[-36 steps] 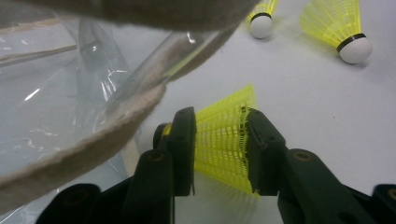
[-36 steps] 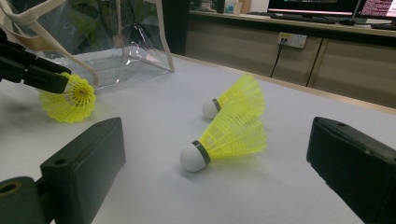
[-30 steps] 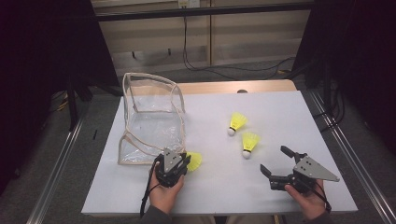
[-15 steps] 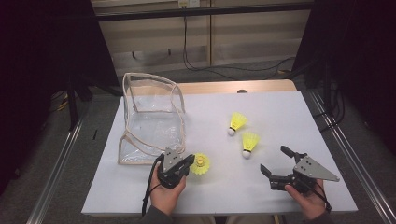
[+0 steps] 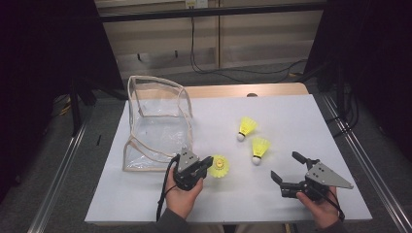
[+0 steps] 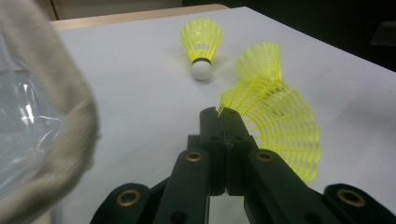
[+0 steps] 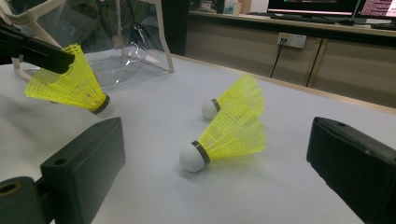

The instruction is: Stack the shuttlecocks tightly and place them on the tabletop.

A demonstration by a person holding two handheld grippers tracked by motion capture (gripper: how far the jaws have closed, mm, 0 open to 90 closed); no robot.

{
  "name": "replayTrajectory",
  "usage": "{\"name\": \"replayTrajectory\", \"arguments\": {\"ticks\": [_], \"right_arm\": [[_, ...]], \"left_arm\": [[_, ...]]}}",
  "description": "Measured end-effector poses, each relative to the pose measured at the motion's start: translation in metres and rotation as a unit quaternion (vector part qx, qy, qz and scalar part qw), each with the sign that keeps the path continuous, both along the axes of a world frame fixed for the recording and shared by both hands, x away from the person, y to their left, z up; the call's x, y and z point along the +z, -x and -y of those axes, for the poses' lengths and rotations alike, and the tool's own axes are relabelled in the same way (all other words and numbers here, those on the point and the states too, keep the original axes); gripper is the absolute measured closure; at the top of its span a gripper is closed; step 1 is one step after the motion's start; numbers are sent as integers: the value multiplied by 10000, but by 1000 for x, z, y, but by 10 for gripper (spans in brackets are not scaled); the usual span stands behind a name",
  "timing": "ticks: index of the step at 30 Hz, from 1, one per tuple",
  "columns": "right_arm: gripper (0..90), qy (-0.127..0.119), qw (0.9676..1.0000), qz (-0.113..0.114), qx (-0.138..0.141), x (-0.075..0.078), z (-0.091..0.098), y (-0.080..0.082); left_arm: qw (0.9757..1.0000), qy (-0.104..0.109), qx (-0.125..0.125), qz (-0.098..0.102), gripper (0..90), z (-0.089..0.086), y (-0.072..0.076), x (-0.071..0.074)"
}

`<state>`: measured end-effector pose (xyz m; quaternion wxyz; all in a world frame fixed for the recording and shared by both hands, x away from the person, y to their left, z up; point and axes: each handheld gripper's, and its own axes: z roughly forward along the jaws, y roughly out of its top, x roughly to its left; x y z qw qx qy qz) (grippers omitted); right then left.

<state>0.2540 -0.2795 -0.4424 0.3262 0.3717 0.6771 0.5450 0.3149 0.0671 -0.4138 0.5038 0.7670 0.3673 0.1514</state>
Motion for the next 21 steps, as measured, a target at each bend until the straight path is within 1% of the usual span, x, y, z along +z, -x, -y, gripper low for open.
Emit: {"name": "replayTrajectory", "arguments": {"ticks": [5,6,8,10,11,12,13,21], "right_arm": [[35,-12,10000,30,-13,1,1,1],[35,-32,10000,21,-9,1,1,1],[35,-26,10000,18,-23,0,2,1],[35,-36,10000,13,-15,1,2,1],[35,-27,10000,27,-17,1,2,1],[35,-29,10000,35,-9,1,2,1],[35,-32,10000,27,-17,1,2,1],[35,-39,10000,25,-3,1,2,1]], "left_arm": [[10000,-62,25,34,890,13,-4,1],[10000,-88,30,-4,889,15,-5,1],[9999,-112,19,-17,887,19,-8,0],[9999,-85,49,-37,887,23,-10,-2],[9999,-134,24,-32,887,24,-11,-2],[9999,-94,73,-51,886,26,-12,-3],[9999,-149,45,-46,886,27,-14,-3],[9998,-181,77,-88,885,37,-20,-6]]}}
